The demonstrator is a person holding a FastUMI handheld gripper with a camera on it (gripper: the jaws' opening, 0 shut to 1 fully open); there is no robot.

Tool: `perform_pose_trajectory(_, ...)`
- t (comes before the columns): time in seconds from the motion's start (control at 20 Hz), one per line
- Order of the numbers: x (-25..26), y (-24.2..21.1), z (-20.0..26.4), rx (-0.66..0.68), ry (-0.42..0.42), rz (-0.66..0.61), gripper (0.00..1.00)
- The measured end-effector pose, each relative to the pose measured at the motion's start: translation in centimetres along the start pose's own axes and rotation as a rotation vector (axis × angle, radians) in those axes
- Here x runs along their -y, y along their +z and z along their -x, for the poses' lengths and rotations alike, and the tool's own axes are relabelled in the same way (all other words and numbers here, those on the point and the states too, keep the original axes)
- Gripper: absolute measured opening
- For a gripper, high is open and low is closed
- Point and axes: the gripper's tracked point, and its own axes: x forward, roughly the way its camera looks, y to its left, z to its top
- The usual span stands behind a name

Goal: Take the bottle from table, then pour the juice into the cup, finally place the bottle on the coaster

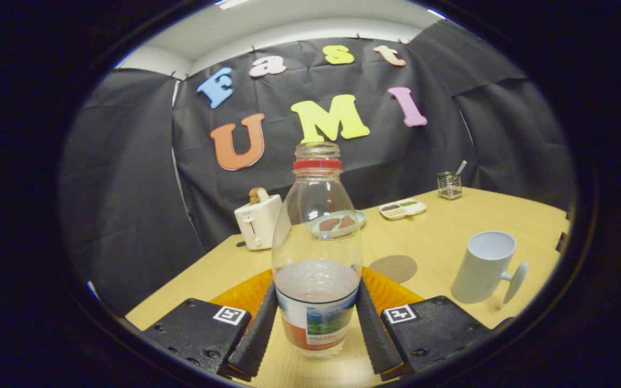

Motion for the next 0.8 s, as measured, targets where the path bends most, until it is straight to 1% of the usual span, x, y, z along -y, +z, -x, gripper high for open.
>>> perform_pose_trajectory(0.15, -0.6, 1.9, 0.3, 0.021, 0.032, -0.126, 0.78)
perform_pose_trajectory(0.25, -0.6, 2.2, 0.5, 0.014, 0.053, -0.190, 0.77)
perform_pose_trajectory(0.3, -0.5, 2.3, 0.5, 0.009, 0.051, -0.203, 0.77)
perform_pose_trajectory(0.35, -0.7, 2.6, 0.6, 0.010, 0.070, -0.221, 0.77)
perform_pose_trajectory(0.45, -0.8, 2.8, 0.6, -0.004, 0.078, -0.275, 0.77)
perform_pose_trajectory(0.55, -1.0, 3.0, 0.6, -0.013, 0.102, -0.365, 0.77)
perform_pose_trajectory(0.65, -0.6, 3.4, 0.6, -0.014, 0.113, -0.447, 0.77)
perform_pose_trajectory(0.8, -0.6, 3.2, 0.6, -0.030, 0.110, -0.536, 0.77)
